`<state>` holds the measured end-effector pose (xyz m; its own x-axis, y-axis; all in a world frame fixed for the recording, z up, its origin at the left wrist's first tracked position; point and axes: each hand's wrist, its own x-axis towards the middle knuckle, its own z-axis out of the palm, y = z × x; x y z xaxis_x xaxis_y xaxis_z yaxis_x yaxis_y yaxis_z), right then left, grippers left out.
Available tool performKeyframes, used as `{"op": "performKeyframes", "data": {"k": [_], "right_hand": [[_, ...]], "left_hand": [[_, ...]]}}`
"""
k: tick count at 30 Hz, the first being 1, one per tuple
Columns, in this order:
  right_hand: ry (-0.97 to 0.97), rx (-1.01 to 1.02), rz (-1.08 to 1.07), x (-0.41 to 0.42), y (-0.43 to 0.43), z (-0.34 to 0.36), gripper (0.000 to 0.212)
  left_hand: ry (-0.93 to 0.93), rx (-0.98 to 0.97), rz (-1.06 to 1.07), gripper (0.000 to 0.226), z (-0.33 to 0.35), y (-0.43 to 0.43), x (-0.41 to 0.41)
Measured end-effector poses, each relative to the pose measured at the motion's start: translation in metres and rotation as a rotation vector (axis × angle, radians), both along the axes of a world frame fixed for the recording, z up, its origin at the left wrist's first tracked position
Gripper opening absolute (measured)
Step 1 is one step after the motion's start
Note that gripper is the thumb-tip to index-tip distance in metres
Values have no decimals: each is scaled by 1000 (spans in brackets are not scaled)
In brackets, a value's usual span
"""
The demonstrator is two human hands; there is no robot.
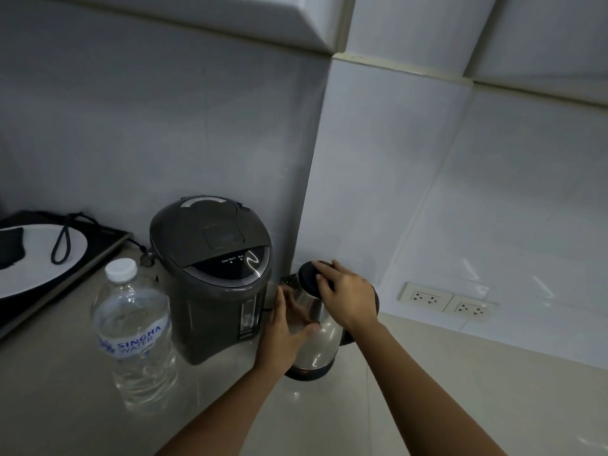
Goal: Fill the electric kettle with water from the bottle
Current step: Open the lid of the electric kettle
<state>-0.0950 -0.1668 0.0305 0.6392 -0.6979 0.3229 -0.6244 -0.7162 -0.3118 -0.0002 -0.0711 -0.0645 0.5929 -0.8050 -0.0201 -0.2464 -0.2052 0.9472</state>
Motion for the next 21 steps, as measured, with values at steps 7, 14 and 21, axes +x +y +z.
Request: {"op": "performKeyframes", "data": {"k": [7,14,21], "right_hand": [[-20,35,-18,-2,3,10,45],[49,-52,-7,0,13,12,51],[168,-447,48,5,17,10,66]], "left_hand": [[-33,29,-28,114,3,3,3],[-24,25,-35,111,9,4,3],[-39,33,-52,109,12,6,3]]}}
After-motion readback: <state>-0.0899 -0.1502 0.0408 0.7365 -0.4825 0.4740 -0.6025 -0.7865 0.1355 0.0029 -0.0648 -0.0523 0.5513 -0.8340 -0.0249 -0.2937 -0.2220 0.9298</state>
